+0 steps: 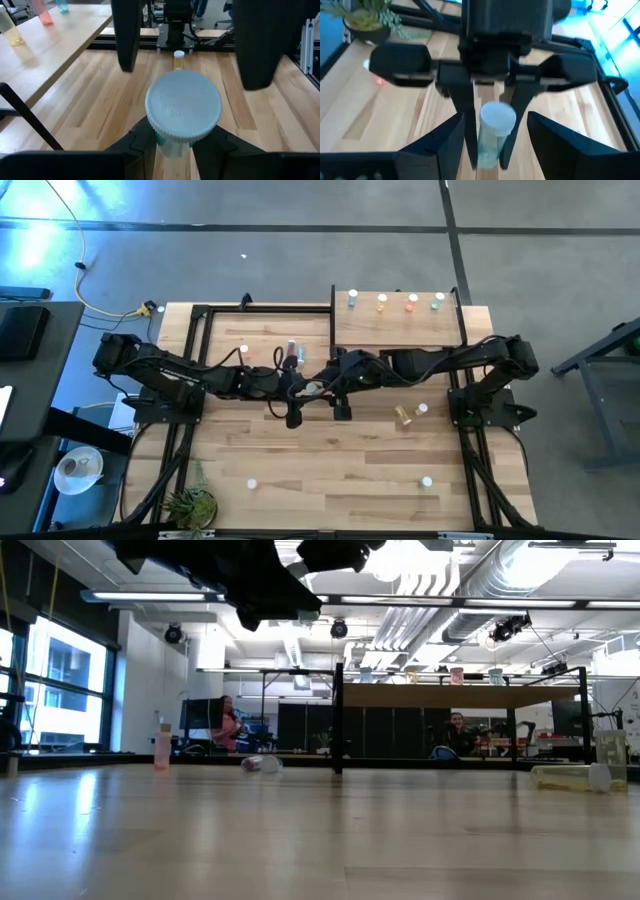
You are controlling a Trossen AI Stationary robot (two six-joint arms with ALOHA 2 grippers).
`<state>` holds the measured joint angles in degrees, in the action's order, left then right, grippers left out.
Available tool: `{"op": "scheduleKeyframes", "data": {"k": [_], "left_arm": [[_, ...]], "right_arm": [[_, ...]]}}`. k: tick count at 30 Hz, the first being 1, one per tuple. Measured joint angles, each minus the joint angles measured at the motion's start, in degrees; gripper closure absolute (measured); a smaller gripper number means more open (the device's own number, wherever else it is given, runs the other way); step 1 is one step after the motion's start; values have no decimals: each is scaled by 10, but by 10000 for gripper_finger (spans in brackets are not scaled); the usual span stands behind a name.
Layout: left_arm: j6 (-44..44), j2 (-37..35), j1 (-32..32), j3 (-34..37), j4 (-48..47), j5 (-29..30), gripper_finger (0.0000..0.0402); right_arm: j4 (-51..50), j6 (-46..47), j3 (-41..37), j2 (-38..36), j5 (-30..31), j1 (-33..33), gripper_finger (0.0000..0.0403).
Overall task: Pick and place medicine bottles onto shelf by color
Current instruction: Put the left light blue medicine bottle aligned with the other light blue medicine bottle on the shelf
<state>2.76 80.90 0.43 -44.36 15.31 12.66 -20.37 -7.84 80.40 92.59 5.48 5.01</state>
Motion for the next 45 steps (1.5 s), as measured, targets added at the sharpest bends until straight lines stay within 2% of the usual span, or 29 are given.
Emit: {"op": "scheduleKeyframes", "data": {"k": [6,16,28,45], "left_arm": [[0,0,0,0,4,1,309],[0,0,0,0,3,2,309],[-25,0,0,0,17,34,309],[-26,0,0,0,17,33,302]], "right_arm": [[19,14,0,16,-36,-11,194],[20,18,0,20,-23,-13,194],[19,19,0,20,-23,-13,197],[19,19,0,20,-20,-13,287]]}}
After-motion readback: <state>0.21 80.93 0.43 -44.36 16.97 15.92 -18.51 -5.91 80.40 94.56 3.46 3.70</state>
